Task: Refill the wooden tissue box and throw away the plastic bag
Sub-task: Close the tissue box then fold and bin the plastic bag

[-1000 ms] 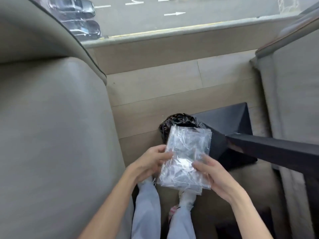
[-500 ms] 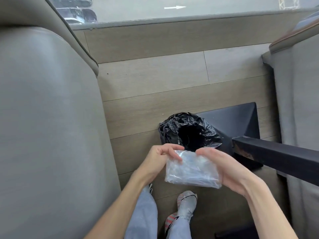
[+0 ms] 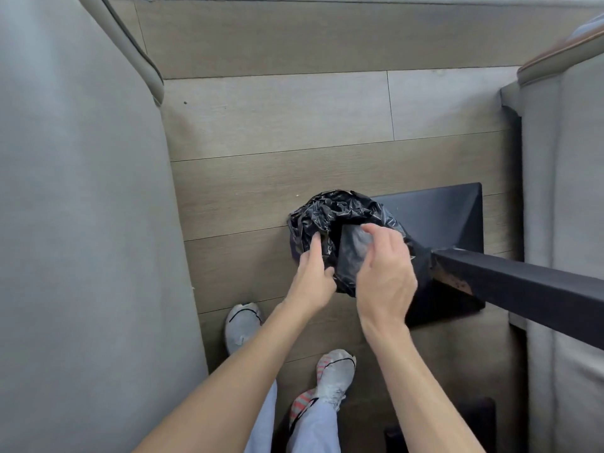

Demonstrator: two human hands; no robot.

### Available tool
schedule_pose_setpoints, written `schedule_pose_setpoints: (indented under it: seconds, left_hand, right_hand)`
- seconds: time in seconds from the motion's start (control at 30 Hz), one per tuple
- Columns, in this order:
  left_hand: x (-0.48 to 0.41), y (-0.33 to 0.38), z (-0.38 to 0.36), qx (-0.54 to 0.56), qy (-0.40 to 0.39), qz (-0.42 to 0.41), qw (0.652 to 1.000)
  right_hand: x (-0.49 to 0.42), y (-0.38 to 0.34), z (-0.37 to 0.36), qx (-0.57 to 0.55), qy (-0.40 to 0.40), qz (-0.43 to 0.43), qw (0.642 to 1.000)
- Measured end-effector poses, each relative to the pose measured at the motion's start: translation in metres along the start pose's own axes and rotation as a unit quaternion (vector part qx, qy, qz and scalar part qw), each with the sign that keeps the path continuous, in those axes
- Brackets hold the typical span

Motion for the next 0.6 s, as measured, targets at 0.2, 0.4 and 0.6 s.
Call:
schedule_pose_setpoints:
  seconds: [0.2, 0.4, 0.6]
  left_hand:
    - [-0.002, 0.001, 0.000, 0.026, 0.021, -0.004, 0.999]
    - [-0.006, -0.003, 0.002, 0.043, 0.005, 0.004, 0.999]
    - [-0.009, -0.004, -0.002, 0.051, 0.000, 0.003, 0.999]
  right_hand:
    - [-0.004, -0.004, -0.042, -0.065, -0.127, 0.040, 0.989]
    - [0.000, 0.016, -0.026, -0.033, -0.064, -0.111, 0.991]
    - [-0.002, 0.026, -0.039, -0.089, -0.119, -0.104, 0.984]
Point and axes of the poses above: each hand's wrist, its own x-axis away from the middle knuckle, its own z-axis out of the back of the hand, y = z × x, the point moved 3 cm from there along -x, towards the middle knuckle, and after that the axes turned 2 degrees about y, right-handed, at the moved point
